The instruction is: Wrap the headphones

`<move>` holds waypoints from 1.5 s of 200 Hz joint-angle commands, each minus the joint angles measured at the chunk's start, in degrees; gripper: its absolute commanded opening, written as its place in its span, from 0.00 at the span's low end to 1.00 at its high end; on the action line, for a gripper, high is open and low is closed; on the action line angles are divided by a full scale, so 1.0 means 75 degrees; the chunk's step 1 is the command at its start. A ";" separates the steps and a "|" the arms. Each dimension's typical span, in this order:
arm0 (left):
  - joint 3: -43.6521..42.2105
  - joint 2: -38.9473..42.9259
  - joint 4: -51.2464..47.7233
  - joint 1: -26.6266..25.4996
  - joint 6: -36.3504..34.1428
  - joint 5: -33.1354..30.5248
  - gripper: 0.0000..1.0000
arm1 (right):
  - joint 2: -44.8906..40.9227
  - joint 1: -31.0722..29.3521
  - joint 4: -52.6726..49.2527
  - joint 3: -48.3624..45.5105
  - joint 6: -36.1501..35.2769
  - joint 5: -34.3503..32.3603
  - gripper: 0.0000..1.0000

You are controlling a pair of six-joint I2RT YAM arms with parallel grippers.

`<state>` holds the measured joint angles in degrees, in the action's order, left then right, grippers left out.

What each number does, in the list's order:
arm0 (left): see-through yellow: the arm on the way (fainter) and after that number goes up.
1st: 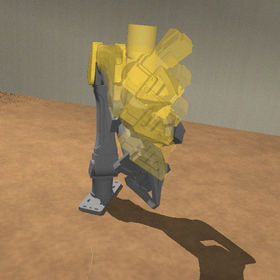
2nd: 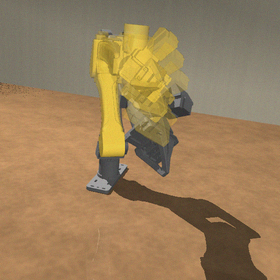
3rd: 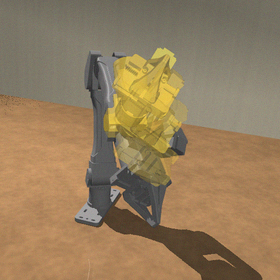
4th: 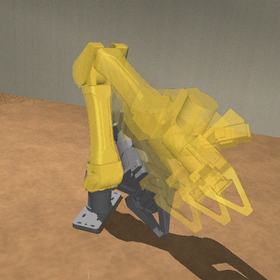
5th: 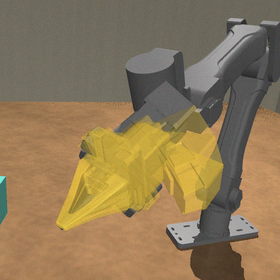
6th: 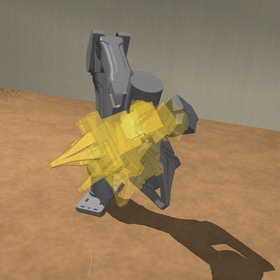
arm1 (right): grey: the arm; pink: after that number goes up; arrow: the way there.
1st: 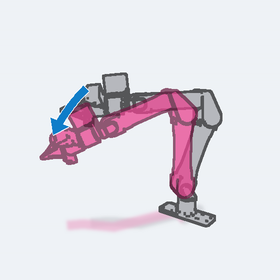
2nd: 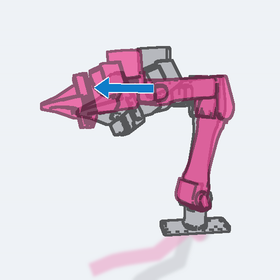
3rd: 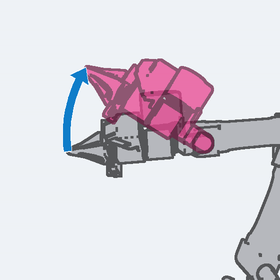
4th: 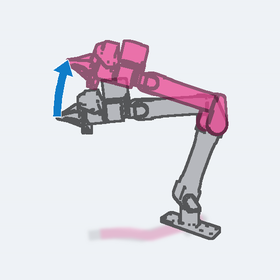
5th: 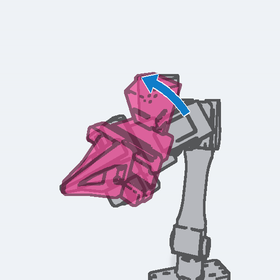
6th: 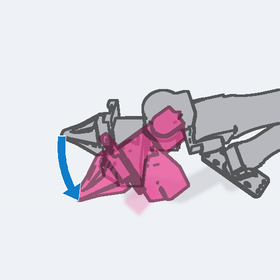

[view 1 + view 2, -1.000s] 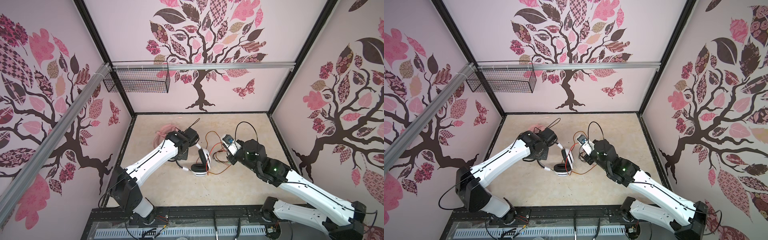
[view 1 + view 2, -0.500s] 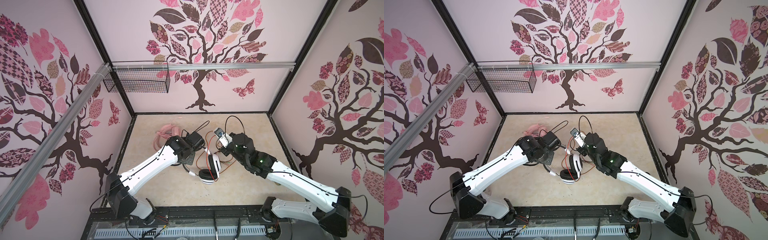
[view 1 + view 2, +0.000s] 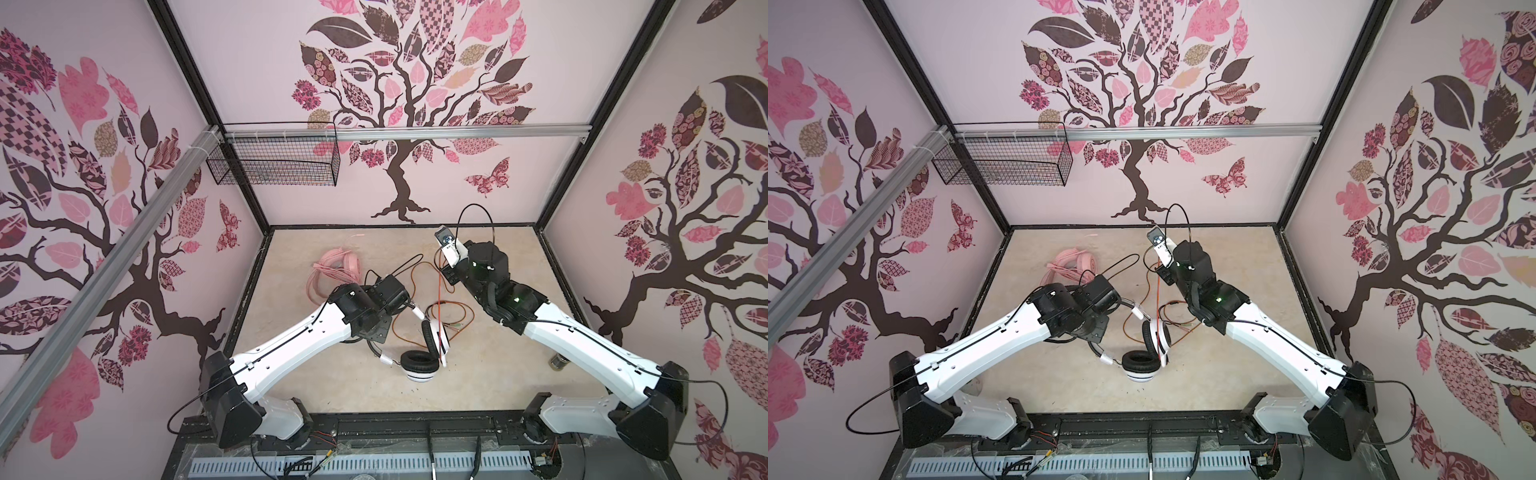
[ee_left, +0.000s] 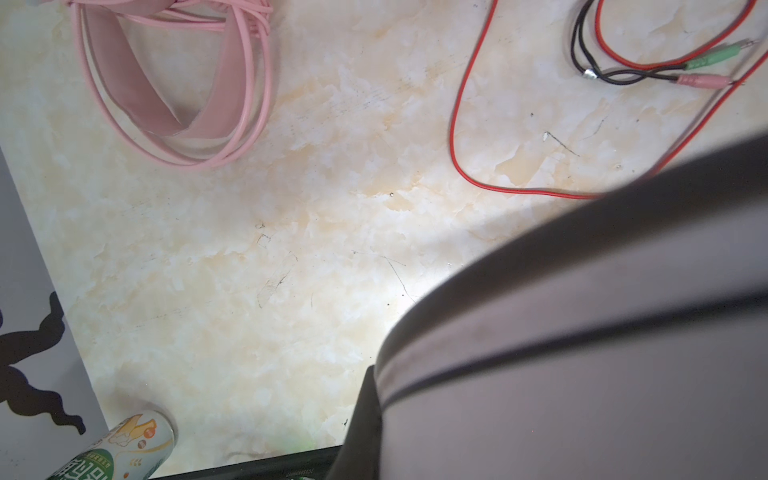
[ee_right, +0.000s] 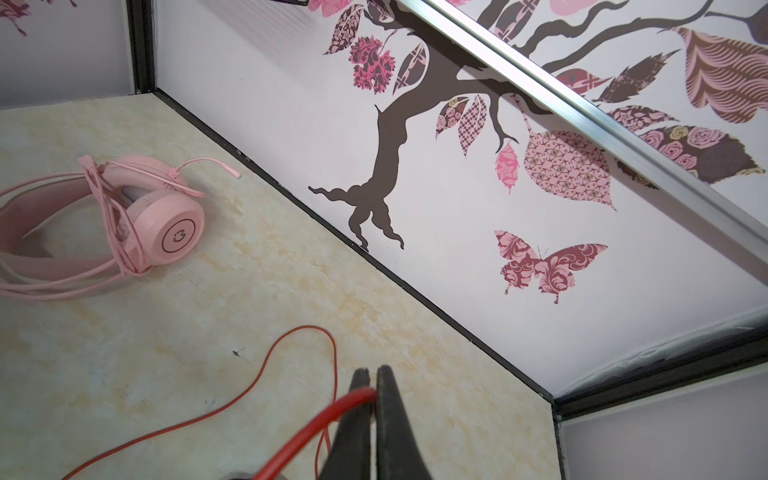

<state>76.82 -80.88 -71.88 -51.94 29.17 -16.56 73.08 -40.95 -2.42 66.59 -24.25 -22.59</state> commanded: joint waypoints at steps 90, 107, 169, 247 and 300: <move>0.0055 -0.0256 0.0467 -0.0563 0.0439 0.0365 0.00 | 0.0391 -0.0012 0.0040 0.0604 0.0521 0.0961 0.00; 0.0067 -0.0177 0.0520 -0.0563 0.0404 0.0304 0.00 | 0.0213 -0.0008 0.0077 0.0297 0.0621 0.1054 0.00; 0.0062 0.0103 0.0686 -0.0562 0.0157 0.0287 0.00 | -0.0579 -0.0007 0.0084 -0.0412 0.0460 0.0810 0.00; 0.0252 -0.0031 0.0691 -0.0562 0.0337 0.0370 0.00 | -0.1245 -0.0053 -0.0229 -0.1104 0.0851 0.2157 0.00; 0.0358 0.0055 0.0772 -0.0563 0.0322 0.0596 0.00 | -0.1262 -0.0059 -0.0299 -0.2006 0.1091 0.1835 0.02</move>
<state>76.84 -81.91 -69.06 -55.92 31.05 -14.22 64.60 -41.17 -3.77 52.90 -17.93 -7.97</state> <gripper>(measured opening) 0.061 0.055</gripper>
